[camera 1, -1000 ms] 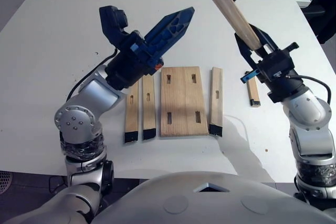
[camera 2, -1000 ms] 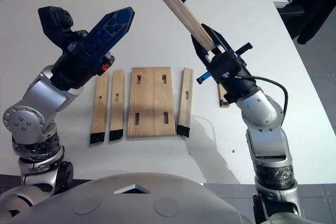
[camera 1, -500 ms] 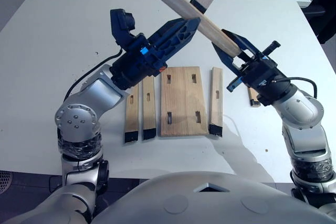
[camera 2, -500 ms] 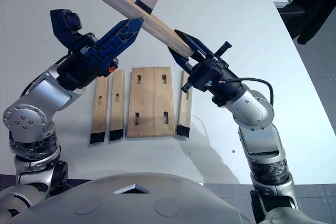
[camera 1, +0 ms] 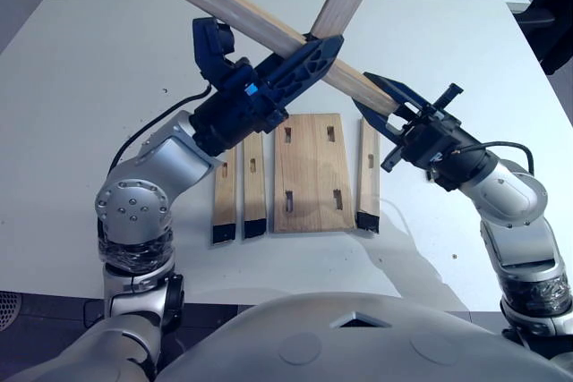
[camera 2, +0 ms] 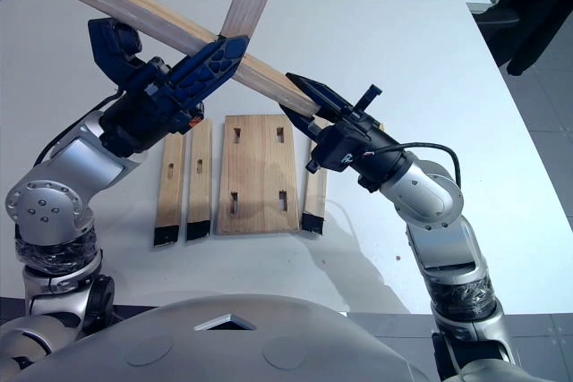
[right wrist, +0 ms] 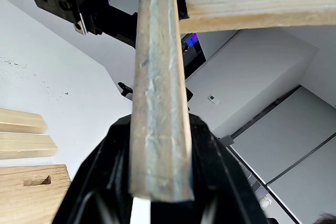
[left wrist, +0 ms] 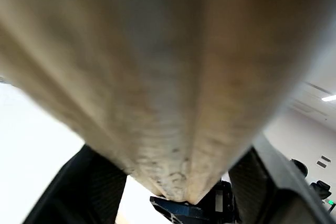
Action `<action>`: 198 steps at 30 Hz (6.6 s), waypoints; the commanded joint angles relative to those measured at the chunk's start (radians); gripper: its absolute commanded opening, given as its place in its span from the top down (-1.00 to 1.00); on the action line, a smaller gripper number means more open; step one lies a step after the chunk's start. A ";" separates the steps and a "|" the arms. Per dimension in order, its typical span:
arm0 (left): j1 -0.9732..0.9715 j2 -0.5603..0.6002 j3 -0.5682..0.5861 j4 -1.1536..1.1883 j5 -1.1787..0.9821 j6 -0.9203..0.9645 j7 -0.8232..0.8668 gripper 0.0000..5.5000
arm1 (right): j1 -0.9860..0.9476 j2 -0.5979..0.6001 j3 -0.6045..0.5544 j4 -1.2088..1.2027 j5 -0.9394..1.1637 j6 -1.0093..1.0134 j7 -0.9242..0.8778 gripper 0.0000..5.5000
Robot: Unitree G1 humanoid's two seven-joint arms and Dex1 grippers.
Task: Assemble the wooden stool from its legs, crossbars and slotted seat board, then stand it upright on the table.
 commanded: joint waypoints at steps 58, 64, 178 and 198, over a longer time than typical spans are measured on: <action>0.337 0.440 -0.028 0.105 0.843 -0.397 -0.944 0.24 | 0.135 -0.105 -0.175 0.410 -0.109 -0.216 -0.086 0.17; 0.392 0.467 -0.074 0.137 0.940 -0.481 -0.995 0.24 | 0.143 -0.102 -0.169 0.401 -0.106 -0.211 -0.089 0.17; -0.234 0.322 0.104 -0.058 0.042 0.208 -0.405 0.27 | -0.476 -0.328 -0.362 0.029 1.767 0.916 -0.027 -0.09; -0.218 0.407 0.072 0.046 0.000 0.235 -0.510 0.27 | -0.447 -0.345 -0.357 0.025 1.595 0.961 0.193 0.25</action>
